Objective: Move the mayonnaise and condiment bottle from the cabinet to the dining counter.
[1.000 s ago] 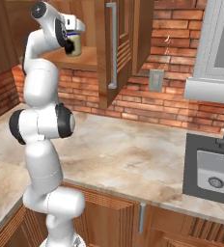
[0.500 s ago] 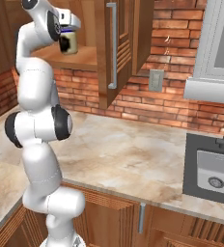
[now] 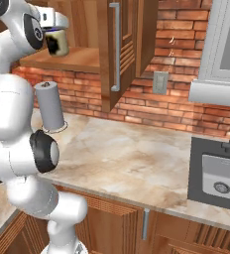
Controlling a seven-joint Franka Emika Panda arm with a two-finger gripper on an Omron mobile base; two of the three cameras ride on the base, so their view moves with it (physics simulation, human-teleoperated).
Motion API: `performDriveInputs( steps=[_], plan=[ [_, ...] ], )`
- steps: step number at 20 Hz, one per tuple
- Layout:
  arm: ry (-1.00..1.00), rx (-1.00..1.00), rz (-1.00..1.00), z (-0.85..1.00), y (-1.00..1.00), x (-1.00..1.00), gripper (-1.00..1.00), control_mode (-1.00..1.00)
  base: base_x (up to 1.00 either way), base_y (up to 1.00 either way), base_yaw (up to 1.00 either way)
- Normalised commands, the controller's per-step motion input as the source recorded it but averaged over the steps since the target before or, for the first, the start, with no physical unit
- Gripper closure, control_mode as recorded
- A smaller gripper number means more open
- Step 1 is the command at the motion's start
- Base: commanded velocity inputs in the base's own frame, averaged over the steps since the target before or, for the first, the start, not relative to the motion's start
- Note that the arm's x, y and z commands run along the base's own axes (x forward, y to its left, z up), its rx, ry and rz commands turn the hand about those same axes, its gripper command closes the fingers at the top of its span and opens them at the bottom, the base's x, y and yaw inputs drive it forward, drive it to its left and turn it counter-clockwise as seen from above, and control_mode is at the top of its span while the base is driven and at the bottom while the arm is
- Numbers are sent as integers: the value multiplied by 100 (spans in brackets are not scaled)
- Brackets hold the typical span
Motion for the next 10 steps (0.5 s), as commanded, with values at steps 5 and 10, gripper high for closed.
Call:
performDriveInputs(
  steps=[5, 10],
  plan=[
    [-14, 0, -5, 2, -11, -100, 100, -100, 0, 0, 0],
    [-7, 2, -8, 0, -27, -100, 100, -100, 0, 0, 0]
  ],
)
